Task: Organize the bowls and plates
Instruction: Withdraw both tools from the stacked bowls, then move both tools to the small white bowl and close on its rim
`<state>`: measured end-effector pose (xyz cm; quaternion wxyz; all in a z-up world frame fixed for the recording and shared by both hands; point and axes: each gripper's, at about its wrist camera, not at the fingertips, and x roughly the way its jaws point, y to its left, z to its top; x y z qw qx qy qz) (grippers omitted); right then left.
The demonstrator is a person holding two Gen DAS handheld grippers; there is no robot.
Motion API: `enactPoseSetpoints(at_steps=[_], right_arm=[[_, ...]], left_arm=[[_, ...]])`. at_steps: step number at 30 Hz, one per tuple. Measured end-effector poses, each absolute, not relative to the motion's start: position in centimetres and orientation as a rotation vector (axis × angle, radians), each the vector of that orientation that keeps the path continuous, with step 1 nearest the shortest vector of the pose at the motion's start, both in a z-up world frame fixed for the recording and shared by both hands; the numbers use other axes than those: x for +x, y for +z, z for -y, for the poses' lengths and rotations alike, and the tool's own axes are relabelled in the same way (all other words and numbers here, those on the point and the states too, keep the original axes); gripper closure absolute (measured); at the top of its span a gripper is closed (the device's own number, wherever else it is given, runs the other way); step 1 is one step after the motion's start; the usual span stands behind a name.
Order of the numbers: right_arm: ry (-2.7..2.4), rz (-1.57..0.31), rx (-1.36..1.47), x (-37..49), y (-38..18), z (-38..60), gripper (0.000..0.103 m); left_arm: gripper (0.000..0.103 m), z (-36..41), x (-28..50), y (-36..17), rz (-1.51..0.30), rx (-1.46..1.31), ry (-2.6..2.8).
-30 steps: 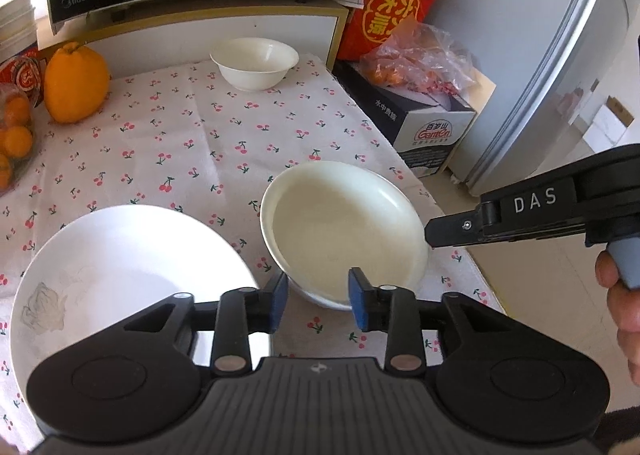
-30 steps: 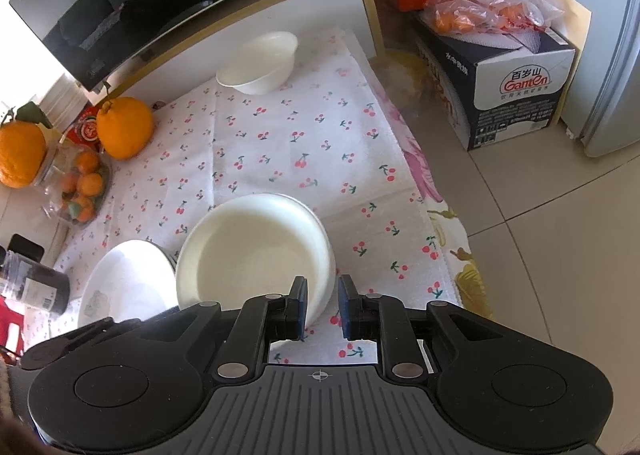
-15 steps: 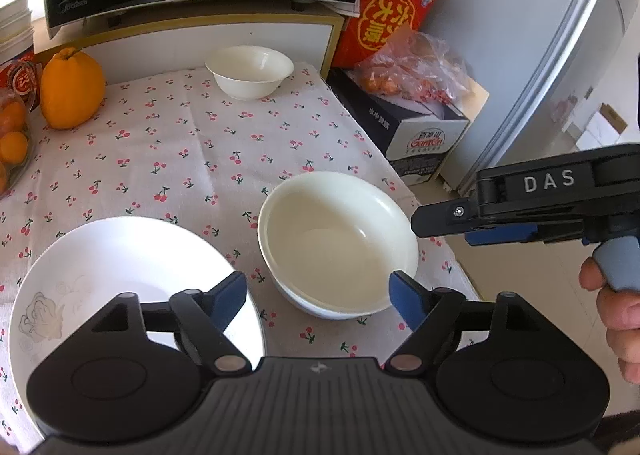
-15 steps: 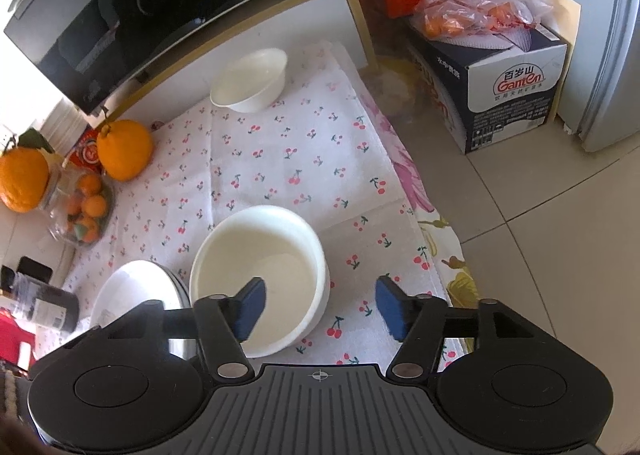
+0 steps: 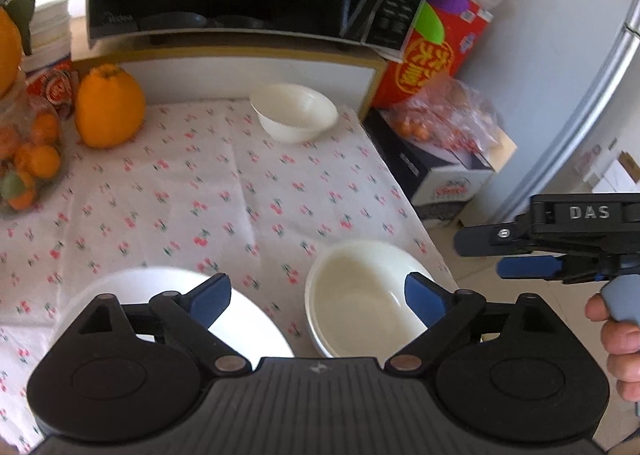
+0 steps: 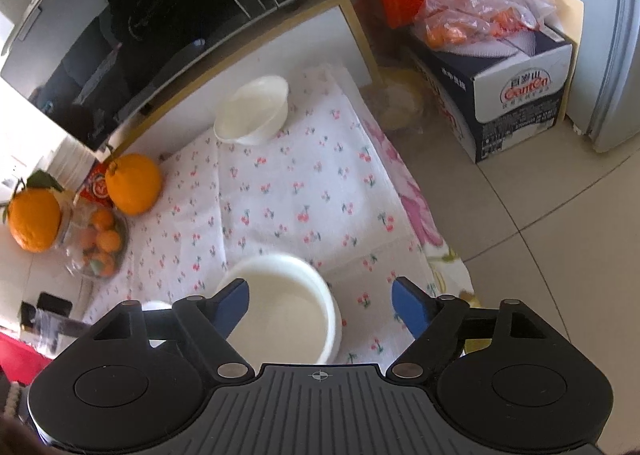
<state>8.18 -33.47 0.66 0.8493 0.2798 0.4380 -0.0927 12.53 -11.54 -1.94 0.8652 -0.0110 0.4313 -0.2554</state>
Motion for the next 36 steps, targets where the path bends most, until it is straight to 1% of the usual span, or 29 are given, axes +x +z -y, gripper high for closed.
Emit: enactPoseSetpoints(at_steps=[2, 8, 14, 18, 24, 27, 28, 36], right_arm=[[-0.19, -0.916, 0.582, 8.9, 1.2, 33.6, 0.018], [-0.168, -0.901, 0.584, 11.9, 2.1, 33.7, 0.014], [-0.16, -0.903, 0.614, 15.0, 1.7, 33.8, 0.014], [-0.159, -0.893, 0.65, 17.1, 1.1, 34.2, 0.013], [-0.153, -0.873, 0.728, 20.0, -0.5, 35.0, 0.013], [-0.143, -0.851, 0.793, 21.4, -1.2, 35.7, 0.013], [-0.16, -0.87, 0.835, 21.8, -1.5, 36.0, 0.013], [-0.203, -0.789, 0.945, 24.3, -4.9, 38.1, 0.013]], left_arm=[[0.006, 11.5, 13.3, -1.6, -0.893, -0.026, -0.517], [0.004, 11.7, 16.3, -0.9, -0.885, -0.04, -0.465], [0.001, 11.8, 19.0, -0.7, -0.879, -0.052, -0.417], [0.001, 11.7, 20.9, -1.2, -0.879, -0.066, -0.381], [0.001, 11.4, 23.8, -2.4, -0.858, -0.11, -0.344], [0.001, 11.3, 25.2, -3.1, -0.855, -0.138, -0.326], [0.001, 11.3, 25.6, -3.4, -0.855, -0.147, -0.322], [0.001, 12.2, 28.6, -5.0, -0.821, -0.216, -0.342]])
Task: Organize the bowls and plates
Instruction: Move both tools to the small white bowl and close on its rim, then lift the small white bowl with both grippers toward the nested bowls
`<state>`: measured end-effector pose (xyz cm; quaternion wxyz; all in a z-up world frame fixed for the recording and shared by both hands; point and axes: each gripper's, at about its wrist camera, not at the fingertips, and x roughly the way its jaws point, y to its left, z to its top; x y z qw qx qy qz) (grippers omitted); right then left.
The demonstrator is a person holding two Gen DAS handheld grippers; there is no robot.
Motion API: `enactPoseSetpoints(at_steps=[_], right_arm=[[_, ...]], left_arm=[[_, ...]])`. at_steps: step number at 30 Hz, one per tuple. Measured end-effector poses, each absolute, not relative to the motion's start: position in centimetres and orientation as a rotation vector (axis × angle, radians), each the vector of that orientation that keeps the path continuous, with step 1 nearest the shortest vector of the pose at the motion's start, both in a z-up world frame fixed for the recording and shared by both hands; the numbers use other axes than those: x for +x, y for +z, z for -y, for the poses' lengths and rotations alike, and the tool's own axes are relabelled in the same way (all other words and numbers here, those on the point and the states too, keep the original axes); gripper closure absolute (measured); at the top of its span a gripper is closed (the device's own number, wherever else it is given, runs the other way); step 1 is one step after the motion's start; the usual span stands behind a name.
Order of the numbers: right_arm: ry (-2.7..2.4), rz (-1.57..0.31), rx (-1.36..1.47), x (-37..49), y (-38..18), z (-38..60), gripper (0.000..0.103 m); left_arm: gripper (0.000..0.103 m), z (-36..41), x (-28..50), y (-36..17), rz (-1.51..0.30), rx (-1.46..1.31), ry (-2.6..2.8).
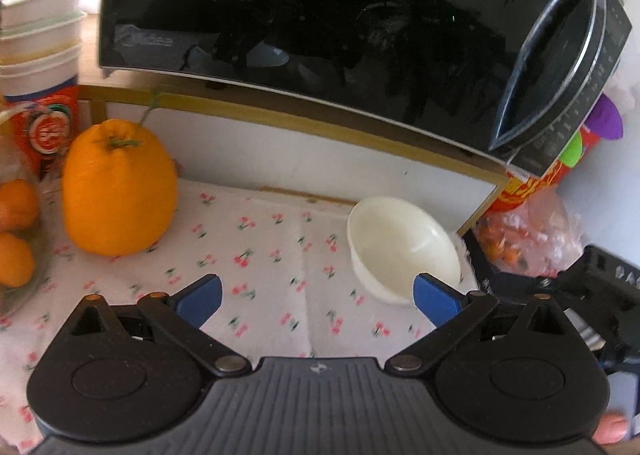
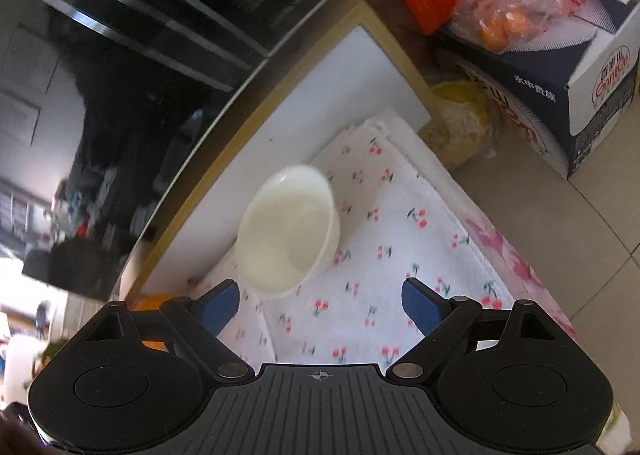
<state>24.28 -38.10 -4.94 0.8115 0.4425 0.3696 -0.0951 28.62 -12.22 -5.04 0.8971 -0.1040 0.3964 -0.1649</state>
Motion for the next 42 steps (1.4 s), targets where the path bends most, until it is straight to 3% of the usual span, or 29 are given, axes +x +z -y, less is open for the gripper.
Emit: enactPoseSetpoints(at_steps=[3, 6, 11, 20, 24, 32, 42], right_arm=[[-0.214, -0.728, 0.96, 24.5, -5.7, 38.7, 0.013], [-0.219, -0.675, 0.968, 24.6, -6.3, 39.1, 0.021], [-0.219, -0.644, 1.001, 25.4, -7.6, 38.9, 0.051], [-0.208, -0.627, 1.011, 26.5, -8.5, 37.8, 0.078], [-0.23, -0.634, 1.006, 26.5, -8.8, 37.7, 0.083], [-0.221, -0.636, 1.005, 26.6, -9.1, 37.8, 0.095], [-0.22, -0.637, 0.987, 26.5, -9.1, 37.6, 0.096]], left_arm=[[0.005, 12.8, 29.6, -5.6, -0.801, -0.239, -0.349], [0.011, 13.4, 30.5, -6.4, -0.782, -0.246, -0.362], [0.03, 14.4, 31.2, -7.5, -0.776, -0.247, -0.376], [0.059, 14.8, 31.5, -8.5, -0.786, -0.247, -0.38], [0.065, 15.0, 31.6, -8.7, -0.802, -0.256, -0.394], [0.088, 15.3, 31.7, -8.2, -0.82, -0.265, -0.44], [0.091, 16.3, 31.6, -7.9, -0.835, -0.215, -0.448]])
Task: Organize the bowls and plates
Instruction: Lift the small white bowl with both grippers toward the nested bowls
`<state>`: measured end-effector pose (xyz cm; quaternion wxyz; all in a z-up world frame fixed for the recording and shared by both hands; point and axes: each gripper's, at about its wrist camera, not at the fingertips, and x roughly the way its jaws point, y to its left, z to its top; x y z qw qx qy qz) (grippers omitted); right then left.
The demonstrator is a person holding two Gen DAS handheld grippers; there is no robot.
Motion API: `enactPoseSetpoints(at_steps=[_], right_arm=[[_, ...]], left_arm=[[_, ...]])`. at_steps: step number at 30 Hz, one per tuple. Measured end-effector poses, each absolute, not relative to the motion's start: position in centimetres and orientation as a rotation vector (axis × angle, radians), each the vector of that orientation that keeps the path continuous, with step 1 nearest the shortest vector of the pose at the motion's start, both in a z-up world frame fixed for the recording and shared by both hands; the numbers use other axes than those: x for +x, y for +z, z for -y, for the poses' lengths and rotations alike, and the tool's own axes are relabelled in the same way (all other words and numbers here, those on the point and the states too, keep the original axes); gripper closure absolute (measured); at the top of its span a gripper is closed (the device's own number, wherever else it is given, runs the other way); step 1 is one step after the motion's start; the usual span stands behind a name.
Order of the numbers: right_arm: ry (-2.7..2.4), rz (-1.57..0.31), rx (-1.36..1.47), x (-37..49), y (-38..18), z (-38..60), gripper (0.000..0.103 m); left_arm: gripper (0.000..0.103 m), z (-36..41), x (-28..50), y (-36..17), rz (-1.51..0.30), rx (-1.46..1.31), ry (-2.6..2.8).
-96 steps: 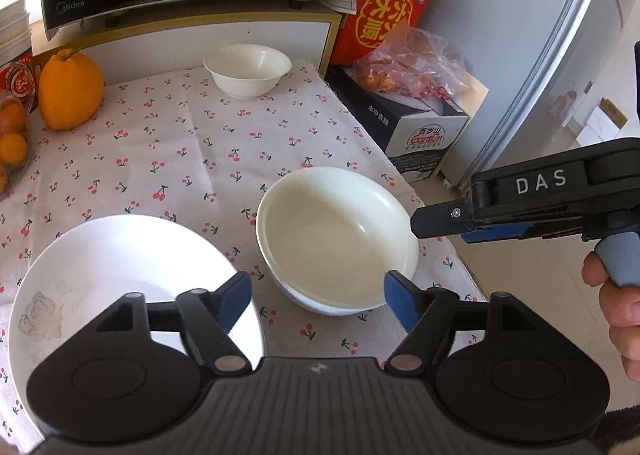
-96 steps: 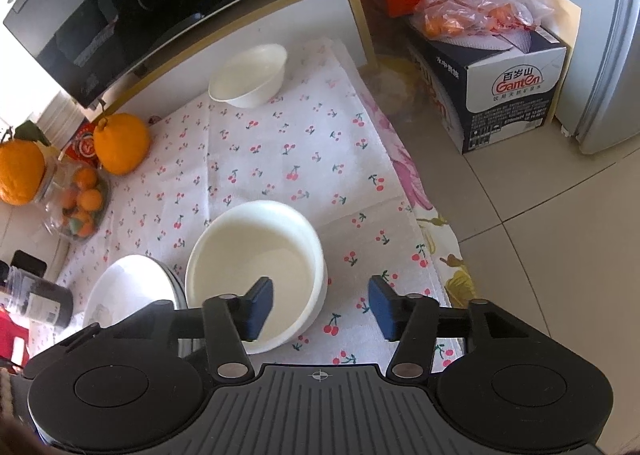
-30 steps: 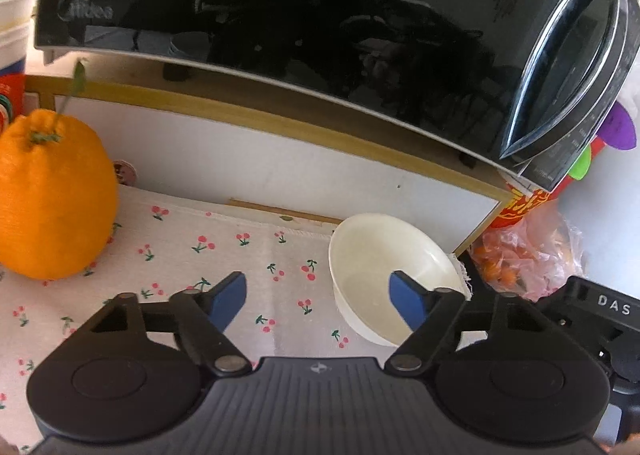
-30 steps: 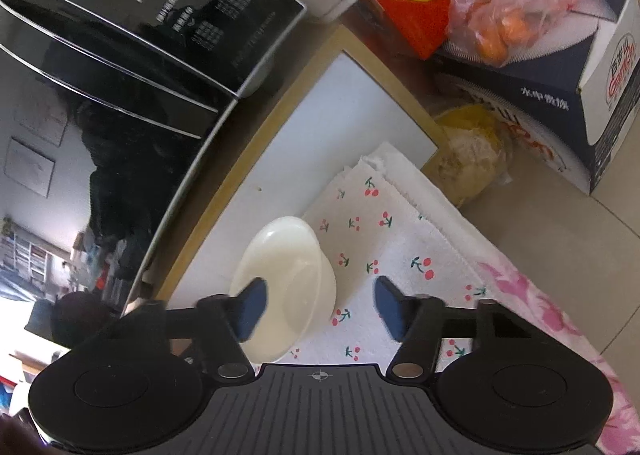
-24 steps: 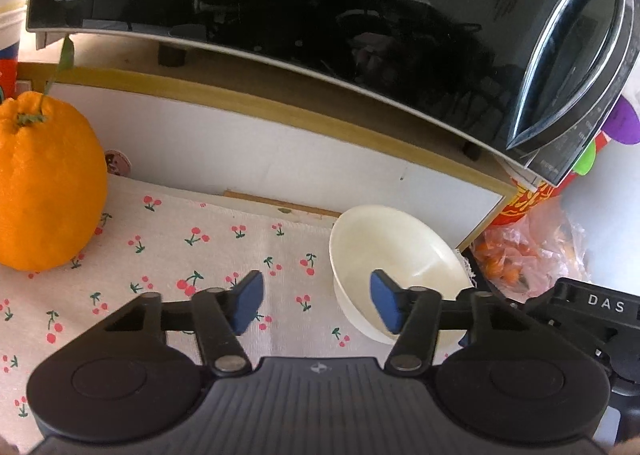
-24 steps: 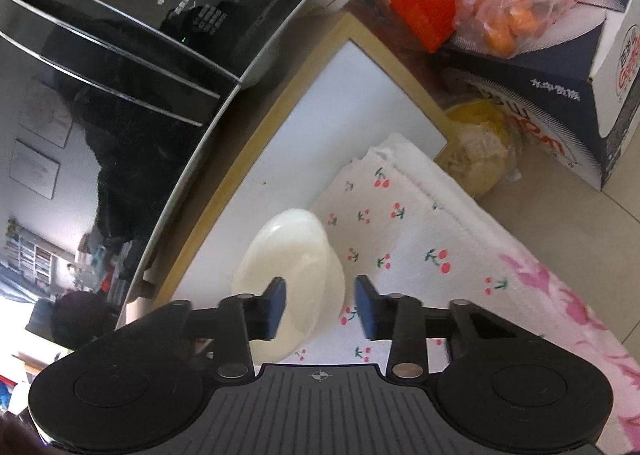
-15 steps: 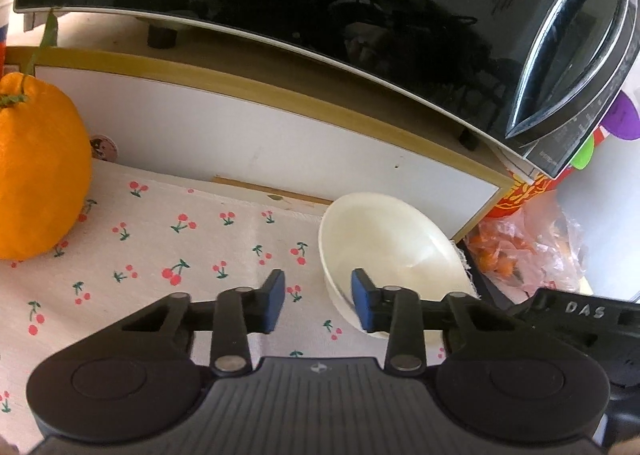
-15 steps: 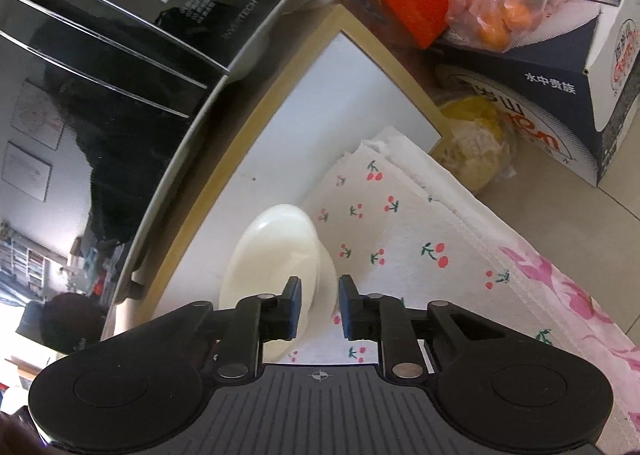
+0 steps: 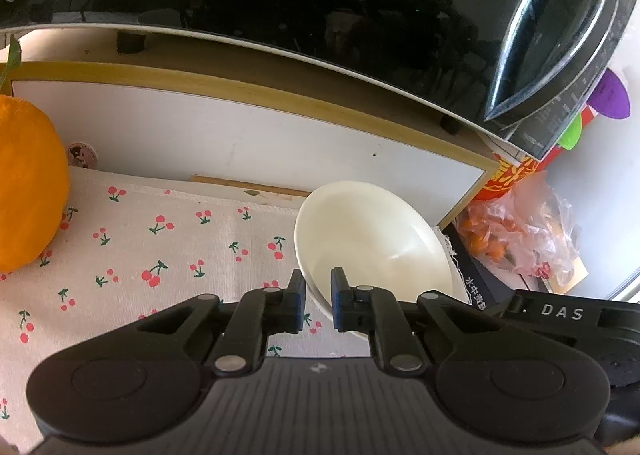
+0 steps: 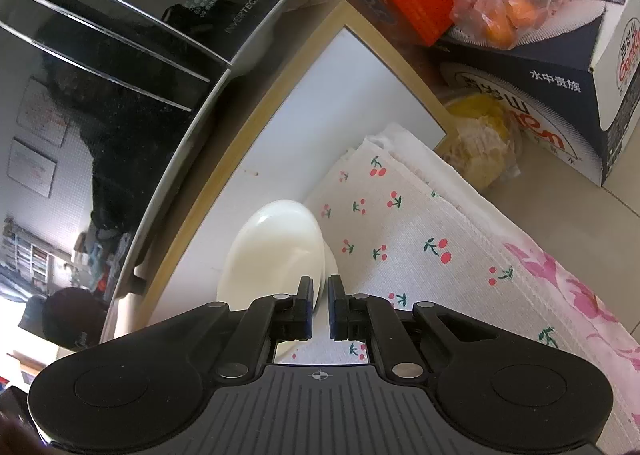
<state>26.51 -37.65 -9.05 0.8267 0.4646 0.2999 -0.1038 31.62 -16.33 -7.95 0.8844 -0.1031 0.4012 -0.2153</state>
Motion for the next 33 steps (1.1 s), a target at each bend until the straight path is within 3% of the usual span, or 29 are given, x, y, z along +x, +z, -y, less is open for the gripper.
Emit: enactPoseSetpoints(at_steps=[33], right_arm=[[-0.156, -0.655, 0.817, 18.6, 1.7, 31.6, 0.095]], left_arm=[[0.091, 10.9, 22.1, -0.8, -0.8, -0.316, -0.453]])
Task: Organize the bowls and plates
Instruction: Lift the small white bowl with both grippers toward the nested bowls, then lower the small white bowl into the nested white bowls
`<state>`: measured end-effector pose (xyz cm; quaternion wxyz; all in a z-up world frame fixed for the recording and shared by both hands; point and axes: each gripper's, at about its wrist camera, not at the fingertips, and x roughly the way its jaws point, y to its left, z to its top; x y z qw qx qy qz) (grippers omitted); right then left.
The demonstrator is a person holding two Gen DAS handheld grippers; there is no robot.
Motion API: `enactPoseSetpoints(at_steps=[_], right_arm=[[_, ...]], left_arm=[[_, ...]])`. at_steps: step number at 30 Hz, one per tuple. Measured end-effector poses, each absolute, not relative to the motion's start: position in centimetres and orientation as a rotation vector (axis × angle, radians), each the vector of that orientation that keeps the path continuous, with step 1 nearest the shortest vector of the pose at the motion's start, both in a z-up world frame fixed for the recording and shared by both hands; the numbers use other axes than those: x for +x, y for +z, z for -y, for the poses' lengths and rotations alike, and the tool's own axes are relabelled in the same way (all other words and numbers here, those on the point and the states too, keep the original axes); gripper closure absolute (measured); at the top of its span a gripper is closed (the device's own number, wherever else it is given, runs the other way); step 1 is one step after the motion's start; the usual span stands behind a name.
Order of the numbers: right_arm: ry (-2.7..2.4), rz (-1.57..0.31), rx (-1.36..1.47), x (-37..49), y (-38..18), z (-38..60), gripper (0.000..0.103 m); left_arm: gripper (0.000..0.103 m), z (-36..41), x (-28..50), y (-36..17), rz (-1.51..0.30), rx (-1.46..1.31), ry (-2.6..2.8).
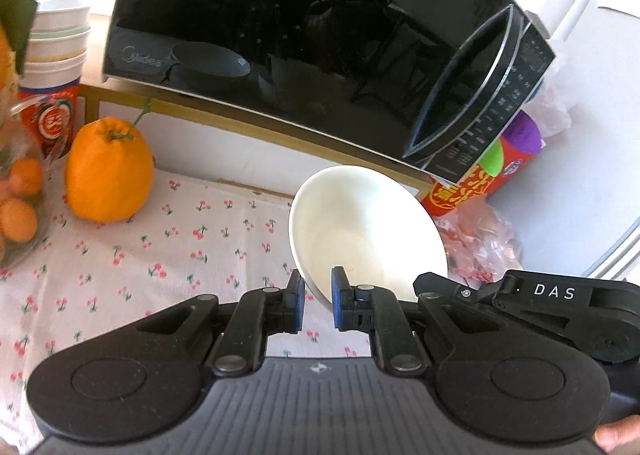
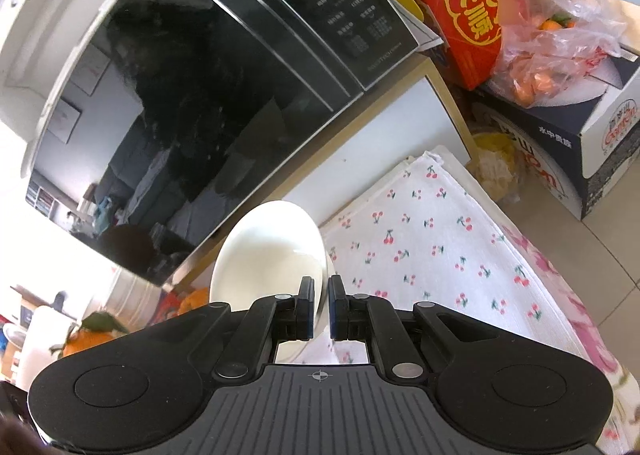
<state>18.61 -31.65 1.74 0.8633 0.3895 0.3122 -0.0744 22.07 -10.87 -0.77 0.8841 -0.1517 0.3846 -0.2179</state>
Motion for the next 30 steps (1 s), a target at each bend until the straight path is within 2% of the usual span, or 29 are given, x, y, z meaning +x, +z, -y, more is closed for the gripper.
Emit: enactPoseSetpoints(at_steps=[17, 30], right_arm=[[-0.153, -0.721, 0.784, 11.9, 3.4, 28.9, 0.095], [-0.159, -0.708, 0.796, 8.2, 3.5, 28.3, 0.094]], left_arm=[[0.091, 8.0, 15.2, -1.5, -0.856, -0.438, -0.479], [0.09, 7.5, 11.9, -1.0, -0.856, -0.398, -0.524]])
